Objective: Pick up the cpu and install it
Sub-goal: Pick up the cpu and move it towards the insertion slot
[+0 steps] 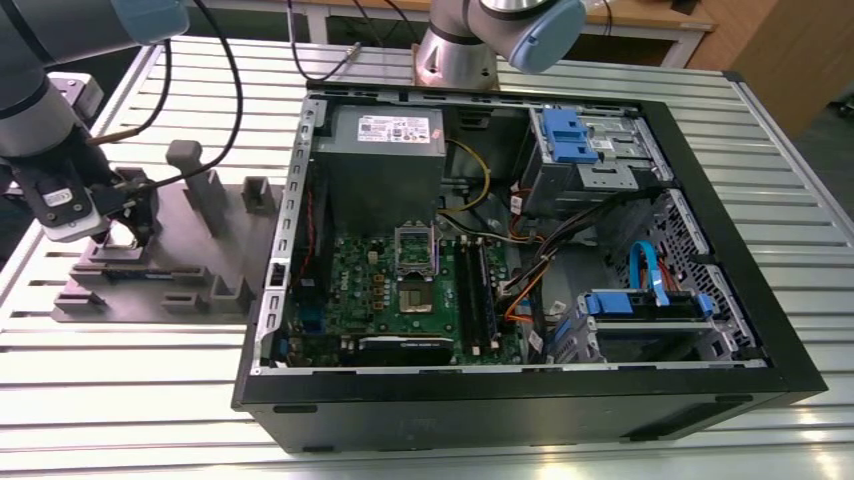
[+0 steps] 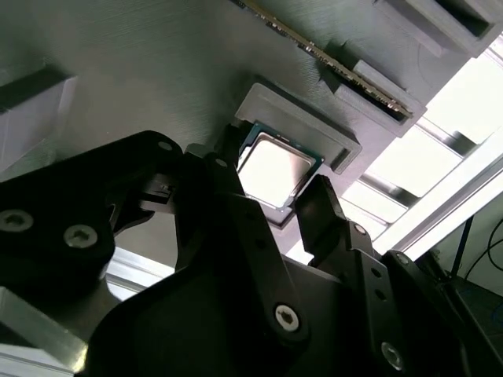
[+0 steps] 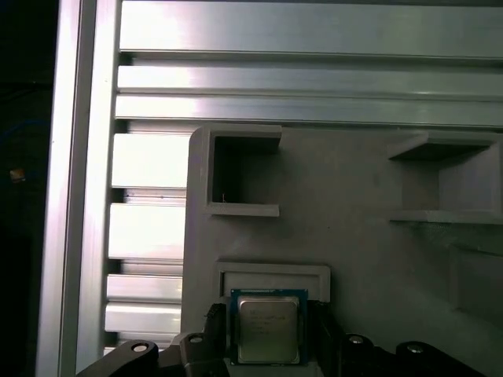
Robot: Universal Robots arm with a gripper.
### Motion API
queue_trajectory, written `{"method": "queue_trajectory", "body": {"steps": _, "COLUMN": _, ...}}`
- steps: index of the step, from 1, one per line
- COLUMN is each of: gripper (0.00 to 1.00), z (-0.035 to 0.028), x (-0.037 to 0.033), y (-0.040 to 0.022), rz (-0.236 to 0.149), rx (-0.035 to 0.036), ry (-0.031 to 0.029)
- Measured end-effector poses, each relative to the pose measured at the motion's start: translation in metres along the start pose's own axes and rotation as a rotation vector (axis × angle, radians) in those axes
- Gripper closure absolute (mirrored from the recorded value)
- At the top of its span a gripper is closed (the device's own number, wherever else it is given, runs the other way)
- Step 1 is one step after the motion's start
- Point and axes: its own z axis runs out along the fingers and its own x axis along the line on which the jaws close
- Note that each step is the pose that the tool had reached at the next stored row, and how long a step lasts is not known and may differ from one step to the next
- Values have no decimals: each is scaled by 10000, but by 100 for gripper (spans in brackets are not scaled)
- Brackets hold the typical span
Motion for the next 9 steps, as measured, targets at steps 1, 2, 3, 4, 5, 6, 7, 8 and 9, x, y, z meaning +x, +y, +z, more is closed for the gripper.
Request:
{"method": "queue_trajectory", "body": {"steps": 1, "gripper": 44, "z": -1, "x": 2, "y": 0, "rz": 0, "rx": 1, "ry": 1}}
{"method": "queue_trajectory", "body": {"steps": 2, "gripper": 44, "z": -1, "x": 5, "y": 0, "rz": 0, "rx": 1, "ry": 1}}
{"method": "queue_trajectory", "body": {"steps": 3, "gripper": 44, "z": -1, "x": 8, "y": 0, "rz": 0, "rx": 1, "ry": 1}}
{"method": "queue_trajectory", "body": {"steps": 4, "gripper": 44, "z": 0, "x": 12, "y": 0, "rz": 0, "rx": 0, "ry": 0}}
{"method": "queue_trajectory", "body": {"steps": 5, "gripper": 44, "z": -1, "x": 14, "y": 0, "rz": 0, "rx": 1, "ry": 1}}
{"method": "queue_trajectory", "body": {"steps": 6, "gripper": 44, "z": 0, "x": 14, "y": 0, "rz": 0, "rx": 0, "ry": 0}}
{"method": "queue_trajectory", "body": {"steps": 7, "gripper": 44, "z": 0, "x": 14, "y": 0, "rz": -1, "rx": 0, "ry": 1}}
{"method": "queue_trajectory", "body": {"steps": 8, "gripper": 44, "z": 0, "x": 15, "y": 1, "rz": -1, "rx": 0, "ry": 0}}
{"method": "queue_trajectory", "body": {"steps": 9, "gripper": 44, "z": 0, "x": 16, "y": 1, "rz": -1, "rx": 0, "ry": 1}}
